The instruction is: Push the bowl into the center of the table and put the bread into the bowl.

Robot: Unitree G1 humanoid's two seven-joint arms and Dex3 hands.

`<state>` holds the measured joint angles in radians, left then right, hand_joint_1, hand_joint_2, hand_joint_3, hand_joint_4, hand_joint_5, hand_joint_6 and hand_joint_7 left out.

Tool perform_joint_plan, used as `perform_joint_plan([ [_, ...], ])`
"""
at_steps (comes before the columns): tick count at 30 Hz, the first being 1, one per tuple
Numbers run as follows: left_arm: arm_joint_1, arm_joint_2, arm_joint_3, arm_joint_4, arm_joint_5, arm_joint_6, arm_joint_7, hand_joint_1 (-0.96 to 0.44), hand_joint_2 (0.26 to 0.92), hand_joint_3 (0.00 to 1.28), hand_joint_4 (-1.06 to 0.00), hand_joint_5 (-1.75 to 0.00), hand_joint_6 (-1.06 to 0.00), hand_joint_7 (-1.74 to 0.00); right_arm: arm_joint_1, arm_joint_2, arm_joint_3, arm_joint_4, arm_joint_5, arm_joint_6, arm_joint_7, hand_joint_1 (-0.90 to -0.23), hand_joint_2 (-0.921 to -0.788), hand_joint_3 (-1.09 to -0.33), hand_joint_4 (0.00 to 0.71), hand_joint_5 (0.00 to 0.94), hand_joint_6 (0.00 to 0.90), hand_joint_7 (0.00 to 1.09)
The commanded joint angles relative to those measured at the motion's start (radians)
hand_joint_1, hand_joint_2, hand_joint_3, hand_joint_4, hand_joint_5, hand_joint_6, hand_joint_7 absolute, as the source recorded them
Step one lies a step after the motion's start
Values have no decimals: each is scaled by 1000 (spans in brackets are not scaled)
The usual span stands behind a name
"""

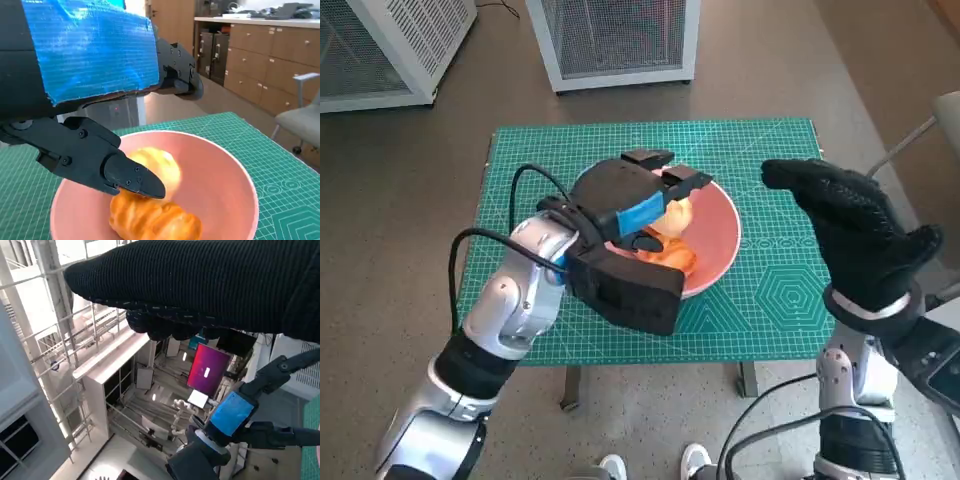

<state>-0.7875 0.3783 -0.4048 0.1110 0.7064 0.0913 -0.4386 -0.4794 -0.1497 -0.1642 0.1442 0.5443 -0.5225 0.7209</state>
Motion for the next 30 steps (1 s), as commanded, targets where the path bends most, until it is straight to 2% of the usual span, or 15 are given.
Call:
perform_joint_plan([
  [1,25,17,44,-32,-31,-16,20,-536,907,2,-167,-1,-214,-180,1,1,2,4,-8,19,-10,-507,-921,-509,359,0,57,605],
  [9,57,44,132,-71,-127,-49,18,-543,906,0,-166,-1,-260,-133,-8,-3,2,7,-18,21,-15,-500,-921,-510,359,0,54,604],
  [15,89,45,224,-85,-249,-113,47,-562,911,3,-171,-2,-275,-112,-23,-8,2,15,-28,20,-21,-498,-921,-511,360,1,54,603],
  [18,107,28,285,-74,-350,-165,66,-570,917,13,-171,-2,-278,-106,-35,-11,1,18,-34,24,-27,-498,-921,-512,360,1,54,602],
  [26,144,-65,427,-44,-656,-314,93,-613,921,145,-194,-11,-277,-103,-85,-21,-8,42,-56,38,-55,-498,-921,-501,367,4,62,604],
  [28,151,-90,449,-52,-709,-346,104,-629,921,208,-209,-13,-158,-348,-100,-22,-10,52,-64,37,-63,-507,-921,-491,372,6,67,606],
  [30,157,-116,470,-44,-755,-393,116,-637,921,256,-218,-16,-80,-518,-116,-23,-12,66,-74,33,-72,-512,-921,-488,375,7,69,607],
])
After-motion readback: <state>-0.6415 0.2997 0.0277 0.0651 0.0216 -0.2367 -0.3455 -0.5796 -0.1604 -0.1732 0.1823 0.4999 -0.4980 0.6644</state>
